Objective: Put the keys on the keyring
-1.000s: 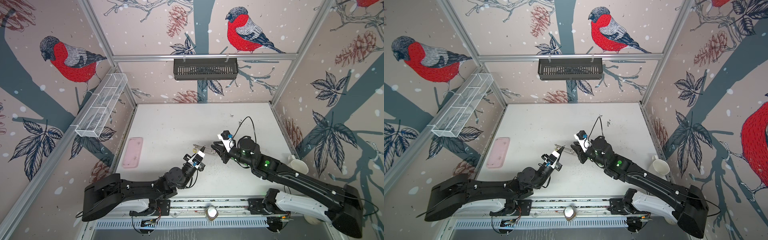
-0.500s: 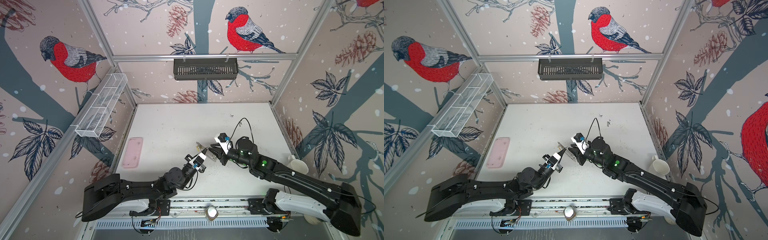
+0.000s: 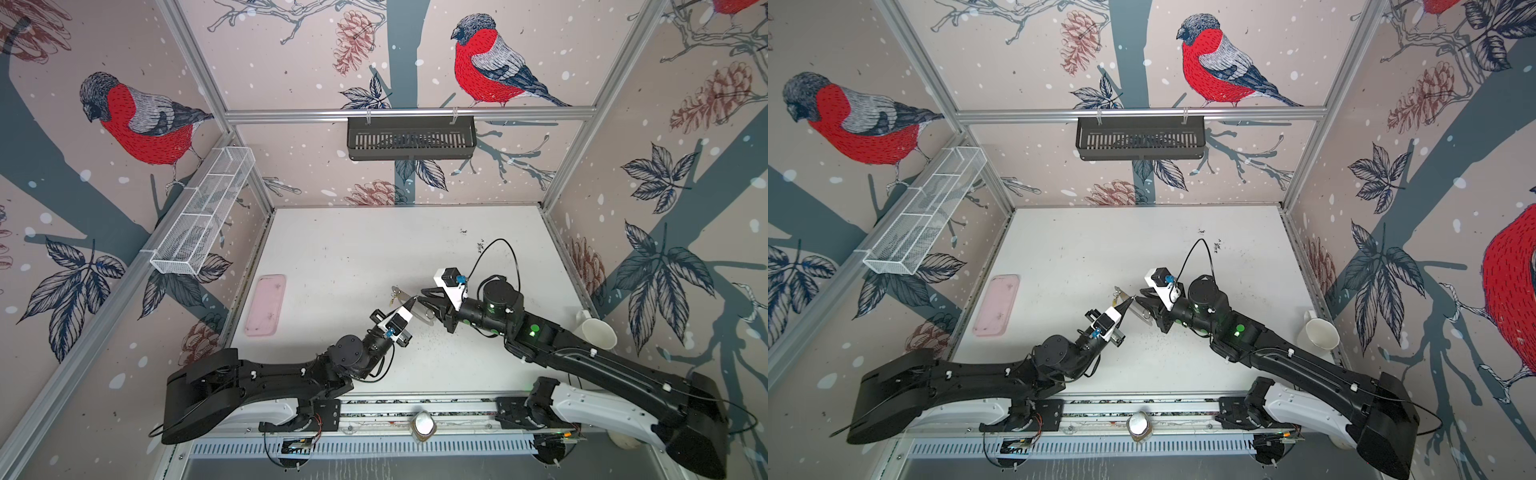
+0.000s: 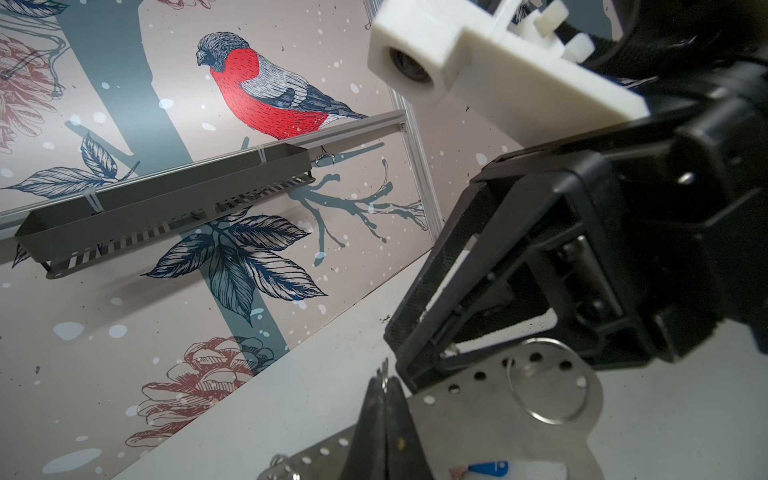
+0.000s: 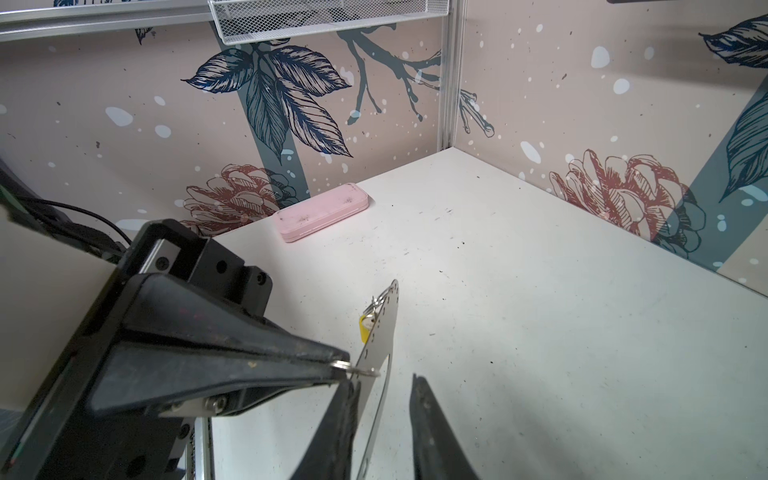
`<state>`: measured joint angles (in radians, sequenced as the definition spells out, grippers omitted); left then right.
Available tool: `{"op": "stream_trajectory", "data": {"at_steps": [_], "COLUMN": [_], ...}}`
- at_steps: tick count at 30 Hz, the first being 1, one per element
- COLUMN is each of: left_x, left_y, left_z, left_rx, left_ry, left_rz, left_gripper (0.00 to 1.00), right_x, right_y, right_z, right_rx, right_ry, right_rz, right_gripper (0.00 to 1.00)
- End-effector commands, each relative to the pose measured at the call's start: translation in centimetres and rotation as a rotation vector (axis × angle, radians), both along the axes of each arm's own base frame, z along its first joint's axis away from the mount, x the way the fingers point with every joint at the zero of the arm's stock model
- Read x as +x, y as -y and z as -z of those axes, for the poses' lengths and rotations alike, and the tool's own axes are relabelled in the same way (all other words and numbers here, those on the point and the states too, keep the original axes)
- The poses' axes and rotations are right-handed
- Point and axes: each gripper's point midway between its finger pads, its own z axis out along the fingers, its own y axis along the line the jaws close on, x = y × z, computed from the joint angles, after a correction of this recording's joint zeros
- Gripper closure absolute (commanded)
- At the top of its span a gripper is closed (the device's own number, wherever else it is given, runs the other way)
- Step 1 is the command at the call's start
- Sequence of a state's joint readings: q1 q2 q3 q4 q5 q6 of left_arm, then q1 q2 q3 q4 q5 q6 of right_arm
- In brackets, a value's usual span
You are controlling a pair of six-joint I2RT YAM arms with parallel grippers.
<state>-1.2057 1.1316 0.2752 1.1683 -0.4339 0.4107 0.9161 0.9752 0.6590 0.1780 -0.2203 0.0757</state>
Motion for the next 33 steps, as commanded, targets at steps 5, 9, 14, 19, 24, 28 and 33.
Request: {"op": "stream_trajectory", "data": {"at_steps": [5,9,14,19,24,28,33], "left_x": [-0.8,-1.3,-1.7,-1.7,-1.8,-1.9,-2.1], "left_y": [0.1,0.2,0.6,0.8,0.8,0.5,0.1], "left_z": [-1.4,-1.7,-1.6,-1.5,-1.7,-1.9,-2.3], "left_rx": [-0.062,-0.067,-0.058,-0.053,-0.058,-0.074,-0.096], "left_ry": [0.015,0.018,0.012,0.011,0.013,0.014,0.019], "left_rz": [0.056,0.086,0.117,0.122,0.127,0.126,0.137], "left_gripper": [1.00,1.00,1.00,1.00,1.00,1.00,1.00], "right_x": [0.5,0.8,0.8,0.5,0.1,-0.6,-0.7], "right_y": [-0.2,-0.1,0.1,-0.1,-0.1,0.0,0.1], "right_z": [-0.6,-0.6,-1.4,-1.9,-2.0,-2.5,-2.9], "right_rx": [0.020,0.022,0.047,0.063,0.068,0.092,0.111], "right_ry": [0.021,0.019,0.031,0.036,0.037,0.049,0.061], "right_rz": [0.010,0.022,0.027,0.005,-0.014,-0.041,-0.042], "right_gripper": [0.75,0.76,0.76,0.75,0.75,0.73,0.72]}}
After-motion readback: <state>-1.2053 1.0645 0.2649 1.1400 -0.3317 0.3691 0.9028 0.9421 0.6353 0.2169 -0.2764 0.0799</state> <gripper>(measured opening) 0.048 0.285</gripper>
